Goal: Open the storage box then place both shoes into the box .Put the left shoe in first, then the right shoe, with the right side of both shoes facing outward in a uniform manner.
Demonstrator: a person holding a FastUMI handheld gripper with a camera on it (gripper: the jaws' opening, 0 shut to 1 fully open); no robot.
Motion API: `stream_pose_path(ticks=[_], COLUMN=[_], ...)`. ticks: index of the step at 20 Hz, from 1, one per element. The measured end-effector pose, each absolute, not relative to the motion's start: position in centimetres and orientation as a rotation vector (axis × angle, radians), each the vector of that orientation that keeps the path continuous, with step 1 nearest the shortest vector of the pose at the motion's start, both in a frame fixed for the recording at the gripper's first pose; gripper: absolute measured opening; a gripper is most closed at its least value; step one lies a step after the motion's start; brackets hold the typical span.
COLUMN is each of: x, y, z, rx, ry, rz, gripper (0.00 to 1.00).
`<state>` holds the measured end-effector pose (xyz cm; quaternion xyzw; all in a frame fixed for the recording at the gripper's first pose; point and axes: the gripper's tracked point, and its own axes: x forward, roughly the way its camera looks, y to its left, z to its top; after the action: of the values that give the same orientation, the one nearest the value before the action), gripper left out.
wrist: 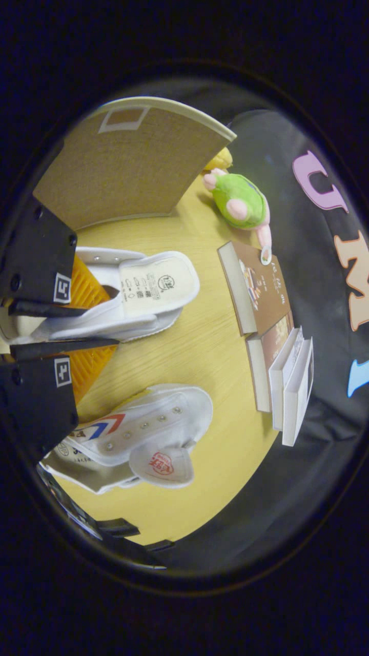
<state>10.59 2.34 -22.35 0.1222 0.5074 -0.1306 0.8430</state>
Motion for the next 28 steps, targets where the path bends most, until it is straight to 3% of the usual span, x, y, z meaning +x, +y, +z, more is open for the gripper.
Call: stream_pose_path(ticks=[9,18,28], x=[10.6,8.9,7.3], y=[1.5,0.3,-0.9], z=[-21.6,-17.8,-5.4], rx=[0.156,-0.01,-0.098], ry=[1.028,0.957,0.78], rz=[-0.326,-0.393,-0.52], gripper=[0.06,0.06,0.06])
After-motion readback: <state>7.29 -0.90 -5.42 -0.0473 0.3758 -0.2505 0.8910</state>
